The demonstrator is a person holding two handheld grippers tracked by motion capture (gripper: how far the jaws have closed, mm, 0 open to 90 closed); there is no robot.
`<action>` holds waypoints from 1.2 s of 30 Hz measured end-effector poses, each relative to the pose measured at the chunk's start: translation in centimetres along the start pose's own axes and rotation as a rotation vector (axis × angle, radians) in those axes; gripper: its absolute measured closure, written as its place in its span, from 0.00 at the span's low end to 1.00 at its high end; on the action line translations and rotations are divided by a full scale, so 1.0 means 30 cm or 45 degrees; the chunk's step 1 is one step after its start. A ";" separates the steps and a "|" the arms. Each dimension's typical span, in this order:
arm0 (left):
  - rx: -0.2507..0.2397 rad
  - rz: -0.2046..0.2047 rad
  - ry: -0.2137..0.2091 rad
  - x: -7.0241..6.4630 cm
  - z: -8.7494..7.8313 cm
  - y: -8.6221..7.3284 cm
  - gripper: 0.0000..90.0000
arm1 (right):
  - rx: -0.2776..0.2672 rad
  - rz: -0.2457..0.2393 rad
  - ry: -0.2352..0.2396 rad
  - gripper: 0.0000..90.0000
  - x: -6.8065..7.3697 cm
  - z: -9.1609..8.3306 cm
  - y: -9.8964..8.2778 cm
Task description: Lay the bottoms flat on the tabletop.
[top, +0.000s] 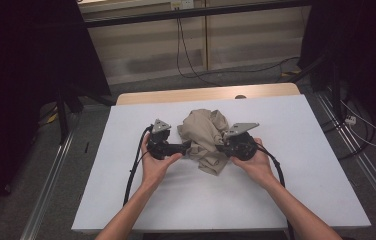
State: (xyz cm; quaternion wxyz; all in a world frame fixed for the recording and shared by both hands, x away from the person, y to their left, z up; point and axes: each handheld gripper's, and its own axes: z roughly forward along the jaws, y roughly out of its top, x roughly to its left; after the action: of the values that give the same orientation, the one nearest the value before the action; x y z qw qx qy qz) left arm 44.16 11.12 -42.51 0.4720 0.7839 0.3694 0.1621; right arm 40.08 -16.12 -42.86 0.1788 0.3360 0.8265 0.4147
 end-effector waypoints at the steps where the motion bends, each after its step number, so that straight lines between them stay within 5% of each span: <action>1: 0.011 0.007 -0.006 -0.003 0.001 -0.001 0.06 | -0.003 0.002 0.010 0.92 0.005 -0.011 -0.008; 7: -0.022 0.024 -0.028 -0.018 -0.001 -0.002 0.08 | 0.014 -0.023 0.071 0.93 0.054 -0.080 -0.081; 13: 0.044 0.049 -0.084 -0.029 0.015 -0.016 0.19 | 0.004 -0.031 0.118 0.93 0.089 -0.154 -0.137; 17: 0.109 0.094 -0.153 -0.056 0.050 -0.038 0.30 | 0.080 -0.059 0.125 0.92 0.117 -0.176 -0.198; 19: 0.145 0.122 -0.177 -0.076 0.080 -0.054 0.31 | 0.081 -0.047 0.107 0.89 0.115 -0.177 -0.199; 22: 0.184 0.137 -0.188 -0.098 0.119 -0.082 0.33 | 0.040 -0.023 0.071 0.71 0.102 -0.180 -0.179; 25: 0.187 0.063 -0.245 -0.101 0.125 -0.097 0.42 | -0.001 -0.010 0.034 0.58 0.097 -0.184 -0.156; 26: 0.202 0.051 -0.298 -0.100 0.119 -0.095 0.49 | -0.011 0.001 0.021 0.54 0.095 -0.184 -0.147; 27: 0.213 0.035 -0.348 -0.102 0.112 -0.098 0.79 | -0.027 0.005 0.006 0.49 0.092 -0.180 -0.135; 32: 0.269 0.055 -0.337 -0.129 0.057 -0.110 0.89 | -0.049 0.025 -0.020 0.45 0.086 -0.172 -0.113; 36: 0.309 0.079 -0.384 -0.164 -0.014 -0.142 0.91 | -0.063 0.020 -0.034 0.43 0.083 -0.155 -0.086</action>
State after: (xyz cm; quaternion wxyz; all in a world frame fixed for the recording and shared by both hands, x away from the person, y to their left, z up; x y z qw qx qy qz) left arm 38.78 8.97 -45.49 0.4187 0.8615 0.2872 0.0115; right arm 34.61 -18.10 -42.23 0.1948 0.3433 0.8110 0.4319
